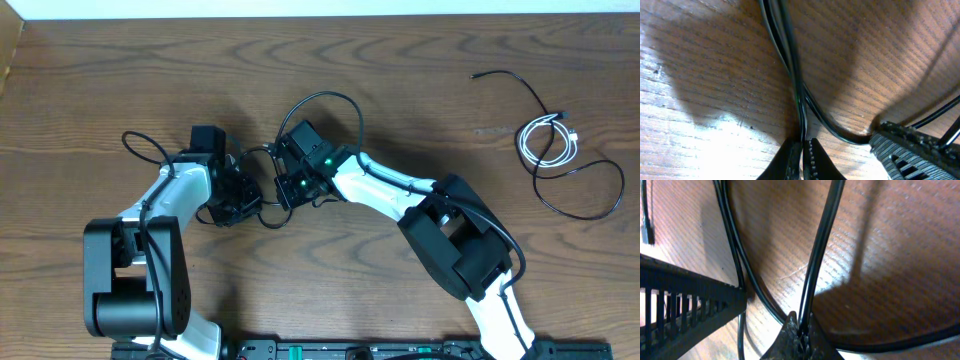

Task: Untangle cables
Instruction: 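Grasp the black cable loop with the right gripper beside the left gripper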

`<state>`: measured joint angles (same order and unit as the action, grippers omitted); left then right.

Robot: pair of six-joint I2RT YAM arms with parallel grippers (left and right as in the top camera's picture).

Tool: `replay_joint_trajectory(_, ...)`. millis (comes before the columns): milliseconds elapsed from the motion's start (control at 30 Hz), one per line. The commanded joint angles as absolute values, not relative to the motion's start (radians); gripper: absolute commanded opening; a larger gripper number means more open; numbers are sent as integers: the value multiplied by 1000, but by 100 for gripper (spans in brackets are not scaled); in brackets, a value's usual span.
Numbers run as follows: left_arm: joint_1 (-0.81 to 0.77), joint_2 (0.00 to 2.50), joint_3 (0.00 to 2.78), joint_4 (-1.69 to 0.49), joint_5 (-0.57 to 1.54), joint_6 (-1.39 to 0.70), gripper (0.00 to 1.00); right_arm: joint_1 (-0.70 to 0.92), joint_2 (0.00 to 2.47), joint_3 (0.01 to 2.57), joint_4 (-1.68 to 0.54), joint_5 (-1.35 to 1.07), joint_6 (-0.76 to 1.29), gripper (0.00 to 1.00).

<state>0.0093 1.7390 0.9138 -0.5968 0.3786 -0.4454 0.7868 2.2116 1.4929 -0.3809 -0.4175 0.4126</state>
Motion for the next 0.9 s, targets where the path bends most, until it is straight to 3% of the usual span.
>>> replay_joint_trajectory(0,9,1730,899,-603,347,-447,10,800,2255,1476,-400,-430,383,1)
replay_joint_trajectory(567,9,1730,899,-587,340,-447,10,792,2137,1510,-445,-478,376,1)
replay_joint_trajectory(867,9,1730,899,-586,162,-448,10,776,2137,1510,-474,-473,358,1)
